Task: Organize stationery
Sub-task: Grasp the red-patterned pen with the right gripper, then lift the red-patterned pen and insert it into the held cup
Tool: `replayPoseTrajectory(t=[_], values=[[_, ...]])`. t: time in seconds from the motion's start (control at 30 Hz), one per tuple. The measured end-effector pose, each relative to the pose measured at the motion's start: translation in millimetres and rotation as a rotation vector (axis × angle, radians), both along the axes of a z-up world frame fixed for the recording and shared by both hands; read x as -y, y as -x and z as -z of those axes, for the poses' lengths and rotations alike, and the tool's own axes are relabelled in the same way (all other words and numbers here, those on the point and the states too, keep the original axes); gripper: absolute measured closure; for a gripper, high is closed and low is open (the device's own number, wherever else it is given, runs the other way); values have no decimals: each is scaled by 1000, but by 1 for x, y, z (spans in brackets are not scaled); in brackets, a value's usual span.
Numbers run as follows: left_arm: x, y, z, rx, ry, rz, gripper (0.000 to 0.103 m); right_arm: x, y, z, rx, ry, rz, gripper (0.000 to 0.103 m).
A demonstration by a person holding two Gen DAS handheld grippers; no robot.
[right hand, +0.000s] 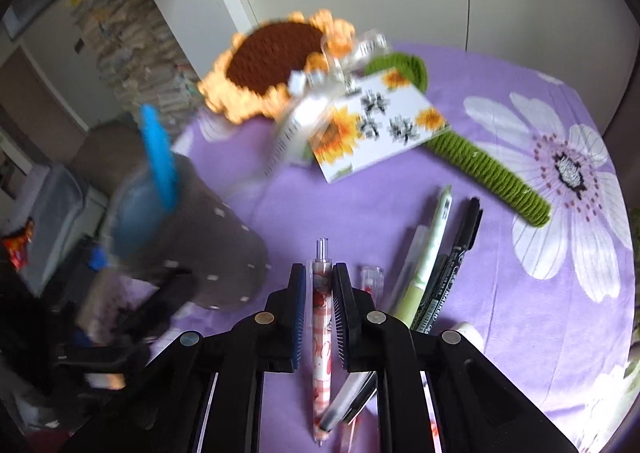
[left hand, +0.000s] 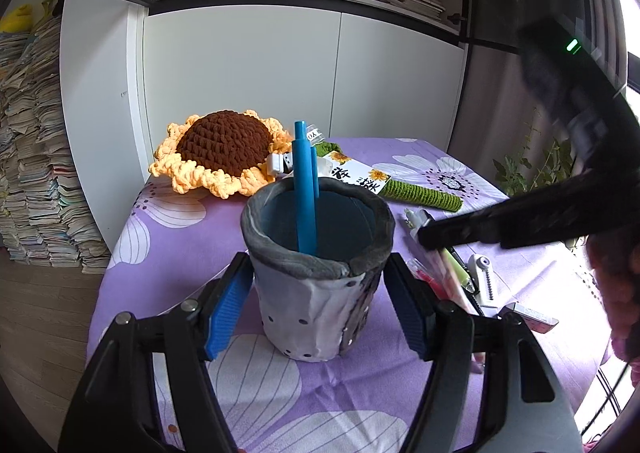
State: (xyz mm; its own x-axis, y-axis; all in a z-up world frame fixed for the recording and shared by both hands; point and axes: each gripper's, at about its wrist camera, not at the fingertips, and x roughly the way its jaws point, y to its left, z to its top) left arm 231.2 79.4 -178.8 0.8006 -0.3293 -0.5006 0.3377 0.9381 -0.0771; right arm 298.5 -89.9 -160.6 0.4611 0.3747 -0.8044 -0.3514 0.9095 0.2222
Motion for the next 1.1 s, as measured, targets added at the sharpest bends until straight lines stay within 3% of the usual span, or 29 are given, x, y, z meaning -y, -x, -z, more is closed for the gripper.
replayPoseTrajectory(t=[0.37, 0.67, 0.87, 1.1], values=[[0, 0, 0, -2, 4, 1, 36, 5, 58, -91, 300, -80, -30, 89], [1, 0, 0, -2, 4, 2, 36, -14, 61, -135, 431, -119, -67, 89], [2, -1, 1, -6, 5, 3, 36, -25, 57, -135, 439, -136, -97, 89], [3, -1, 1, -9, 6, 5, 35, -40, 33, -88, 308, -76, -112, 89]])
